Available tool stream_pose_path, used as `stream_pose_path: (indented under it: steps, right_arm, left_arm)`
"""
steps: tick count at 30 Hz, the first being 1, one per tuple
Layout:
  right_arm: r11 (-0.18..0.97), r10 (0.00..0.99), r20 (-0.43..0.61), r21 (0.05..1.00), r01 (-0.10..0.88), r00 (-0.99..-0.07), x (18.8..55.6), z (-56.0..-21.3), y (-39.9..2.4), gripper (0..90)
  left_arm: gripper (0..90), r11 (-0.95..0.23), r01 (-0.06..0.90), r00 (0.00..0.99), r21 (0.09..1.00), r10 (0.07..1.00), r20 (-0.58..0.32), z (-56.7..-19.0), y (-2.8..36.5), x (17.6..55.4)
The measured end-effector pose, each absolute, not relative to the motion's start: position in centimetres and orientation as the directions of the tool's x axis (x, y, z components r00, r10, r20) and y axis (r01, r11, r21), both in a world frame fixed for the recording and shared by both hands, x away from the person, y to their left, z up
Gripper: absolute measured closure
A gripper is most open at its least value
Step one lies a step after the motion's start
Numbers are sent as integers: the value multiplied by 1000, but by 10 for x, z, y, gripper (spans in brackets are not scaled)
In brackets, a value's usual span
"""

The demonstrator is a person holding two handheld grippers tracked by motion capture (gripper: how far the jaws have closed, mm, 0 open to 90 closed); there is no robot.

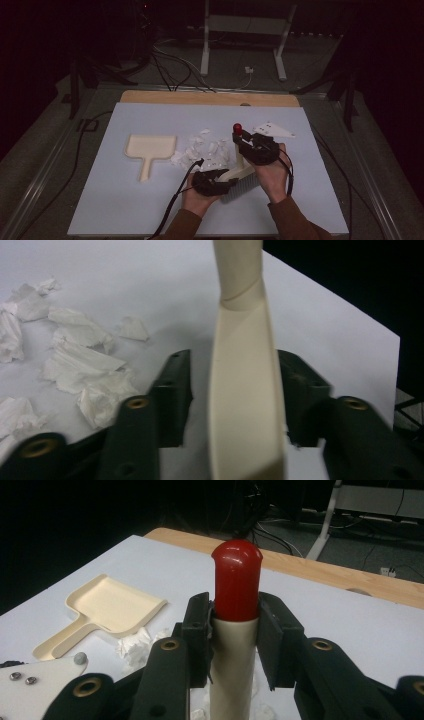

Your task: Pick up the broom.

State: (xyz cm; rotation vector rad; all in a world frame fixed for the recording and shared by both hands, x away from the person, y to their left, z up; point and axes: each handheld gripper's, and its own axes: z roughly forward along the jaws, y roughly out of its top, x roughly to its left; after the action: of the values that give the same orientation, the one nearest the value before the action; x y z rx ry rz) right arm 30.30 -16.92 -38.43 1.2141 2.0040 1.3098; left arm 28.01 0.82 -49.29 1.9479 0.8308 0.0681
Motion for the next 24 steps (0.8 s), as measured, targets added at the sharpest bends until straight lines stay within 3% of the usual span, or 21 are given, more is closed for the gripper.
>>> stream_pose_path:
  steps: [1,7,8,12,14,15,16,18,24]
  right_arm:
    - [164,856,83,892,422,-510,303,-384,-169,688]
    - [201,849,49,891,407,-526,302,-384,-167,672]
    - [213,845,37,892,400,-533,302,-383,-168,624]
    - [214,847,57,874,437,-528,307,-383,-172,232]
    - [232,843,52,863,449,-536,310,-384,-173,126]
    - [232,843,52,863,449,-536,310,-384,-173,126]
    - [250,829,55,854,457,-557,312,-387,-175,49]
    - [254,814,78,843,473,-576,315,-390,-177,0]
    - [247,769,136,838,487,-624,320,-402,-186,0]
  left_arm:
    - [616,-288,524,764,802,574,-293,-493,8,280]
    - [683,-275,554,756,786,562,-337,-494,9,283]
    - [686,-274,557,757,784,556,-343,-494,10,284]
    - [690,-278,560,758,781,552,-347,-494,11,284]
    - [691,-272,564,755,780,553,-353,-494,11,284]
    - [691,-272,564,755,780,553,-353,-494,11,284]
    - [691,-268,570,753,776,547,-364,-494,12,285]
    - [692,-268,571,755,776,543,-368,-493,13,284]
    - [692,-283,559,769,779,529,-360,-490,16,282]
